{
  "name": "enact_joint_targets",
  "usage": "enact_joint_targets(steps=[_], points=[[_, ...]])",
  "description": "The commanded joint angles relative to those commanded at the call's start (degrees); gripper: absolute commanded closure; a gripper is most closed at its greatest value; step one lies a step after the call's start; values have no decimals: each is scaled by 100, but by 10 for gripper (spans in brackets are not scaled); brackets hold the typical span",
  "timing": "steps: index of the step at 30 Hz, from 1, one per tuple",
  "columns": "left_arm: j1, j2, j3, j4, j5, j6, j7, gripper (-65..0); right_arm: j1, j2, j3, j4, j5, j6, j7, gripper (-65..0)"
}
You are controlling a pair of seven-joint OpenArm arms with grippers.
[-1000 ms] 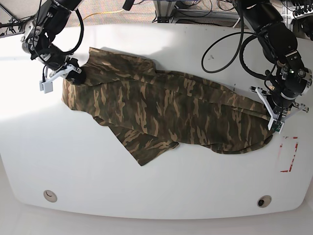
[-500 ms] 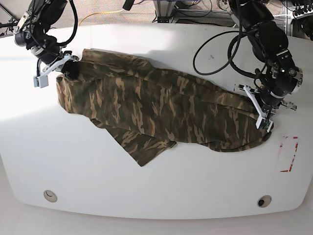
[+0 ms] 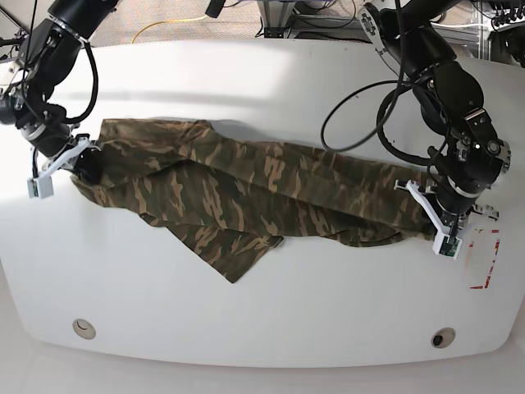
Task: Fold the T-shirt properly
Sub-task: 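Lift the shirt edge with both grippers and pull them apart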
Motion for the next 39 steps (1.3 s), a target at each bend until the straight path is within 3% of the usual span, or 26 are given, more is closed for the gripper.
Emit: enact_joint_targets(steps=[4, 8, 14, 17, 23, 35, 39], points=[[-519, -9, 308, -176, 0, 66, 0, 0, 695, 246, -70, -422, 0, 0, -26, 0], [-976, -70, 440, -202, 0, 127, 0, 0, 1433, 642, -633, -721, -9, 0, -26, 0], [-1565, -97, 589, -176, 0, 136, 0, 0, 2426, 958, -1196, -1134, -9, 0, -26, 0], [-1969, -316, 589, -211, 0, 136, -18, 0, 3103, 1108, -1662, -1433, -9, 0, 0, 0], [-2646, -387, 598, -176, 0, 127, 9, 0, 4246, 1336, -2330, -1899, -9, 0, 0, 0], [-4580, -1073, 862, -457, -18, 110, 53, 0, 6857, 1714, -3895, -2505, 9, 9, -35, 0], [-5301, -1213, 862, -985, -53, 92, 70, 0, 7370, 1758, -4387, -2637, 9, 193, -44, 0]])
